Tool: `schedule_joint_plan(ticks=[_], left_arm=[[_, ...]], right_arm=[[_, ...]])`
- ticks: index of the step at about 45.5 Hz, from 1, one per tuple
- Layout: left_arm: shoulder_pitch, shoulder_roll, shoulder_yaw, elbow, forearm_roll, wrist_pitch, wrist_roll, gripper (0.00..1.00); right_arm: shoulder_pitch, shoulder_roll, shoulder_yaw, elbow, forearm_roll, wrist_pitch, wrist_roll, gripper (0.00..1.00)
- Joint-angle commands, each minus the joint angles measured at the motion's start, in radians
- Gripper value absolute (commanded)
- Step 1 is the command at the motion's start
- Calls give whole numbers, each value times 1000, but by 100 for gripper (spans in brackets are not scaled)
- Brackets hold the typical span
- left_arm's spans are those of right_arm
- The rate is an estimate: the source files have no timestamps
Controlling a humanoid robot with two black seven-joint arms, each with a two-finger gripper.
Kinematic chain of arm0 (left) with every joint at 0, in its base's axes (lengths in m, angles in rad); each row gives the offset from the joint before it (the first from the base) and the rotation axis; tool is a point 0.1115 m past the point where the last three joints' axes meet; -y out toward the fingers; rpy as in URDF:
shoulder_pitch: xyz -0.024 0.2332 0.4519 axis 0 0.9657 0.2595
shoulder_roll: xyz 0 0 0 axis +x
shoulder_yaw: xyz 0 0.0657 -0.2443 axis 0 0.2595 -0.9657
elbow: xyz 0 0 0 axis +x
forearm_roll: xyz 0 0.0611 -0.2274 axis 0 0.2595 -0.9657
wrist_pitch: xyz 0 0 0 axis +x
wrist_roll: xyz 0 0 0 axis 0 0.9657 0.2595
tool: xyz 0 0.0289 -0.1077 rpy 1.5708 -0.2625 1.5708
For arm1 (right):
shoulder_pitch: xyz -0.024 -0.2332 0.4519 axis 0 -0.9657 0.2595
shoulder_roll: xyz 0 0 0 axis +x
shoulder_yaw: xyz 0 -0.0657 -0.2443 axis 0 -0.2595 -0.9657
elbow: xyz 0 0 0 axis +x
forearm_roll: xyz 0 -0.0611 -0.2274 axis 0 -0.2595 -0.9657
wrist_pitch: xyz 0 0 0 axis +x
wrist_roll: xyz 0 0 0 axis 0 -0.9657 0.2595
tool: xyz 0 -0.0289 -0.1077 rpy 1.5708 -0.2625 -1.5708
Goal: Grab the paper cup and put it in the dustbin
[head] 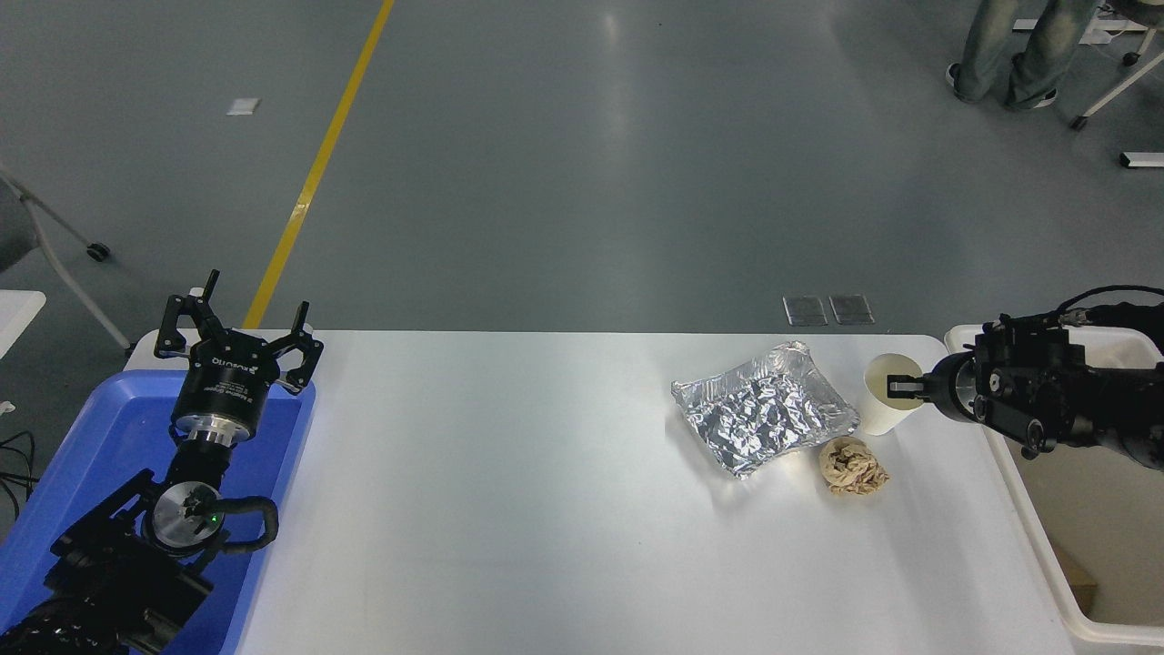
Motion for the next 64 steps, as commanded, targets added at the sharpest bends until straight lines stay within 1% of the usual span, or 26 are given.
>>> schedule_joint_plan(ticks=[1, 6, 10, 16, 18, 20, 25, 32, 44, 48, 52, 57, 58, 60, 64], left_arm=[[0, 0, 0, 0, 0, -1, 0, 100], [0, 0, 0, 0, 2, -1, 0, 100], [0, 0, 0, 0, 0, -1, 0, 100], [2, 0, 0, 1, 0, -1, 0, 100], [2, 0, 0, 0, 0, -1, 0, 100], [2, 0, 0, 0, 2, 0, 0, 100], [2, 0, 0, 1, 0, -1, 0, 100], [2, 0, 0, 1, 0, -1, 0, 100], [2, 0, 0, 0, 0, 0, 0, 100], [2, 0, 0, 1, 0, 0, 0, 100], [2, 0, 0, 0, 0, 0, -2, 100], [2, 0, 0, 1, 0, 0, 0, 100], [2, 0, 0, 0, 0, 0, -2, 100], [2, 0, 0, 0, 0, 0, -2, 100], [2, 0, 0, 1, 0, 0, -2, 100]], right_arm=[[219, -86, -129, 207, -7, 48, 4, 0], [423, -146, -226, 386, -7, 94, 10, 0], [594, -187, -272, 512, -3, 169, 13, 0], [853, -201, -336, 658, 16, 341, 54, 0], [930, -209, -350, 702, 39, 396, 77, 0], [1000, -212, -362, 739, 75, 457, 88, 0], [1134, -206, -376, 793, 157, 562, 90, 0], [1230, -190, -378, 839, 171, 576, 88, 0], [1237, -202, -408, 836, 149, 576, 82, 0], [1234, -238, -459, 822, 103, 576, 82, 0], [1218, -296, -494, 776, 10, 576, 82, 0], [1137, -422, -499, 689, -130, 571, 82, 0], [1094, -466, -496, 640, -191, 557, 84, 0], [1048, -508, -490, 594, -245, 542, 85, 0], [947, -584, -473, 522, -314, 484, 88, 0]])
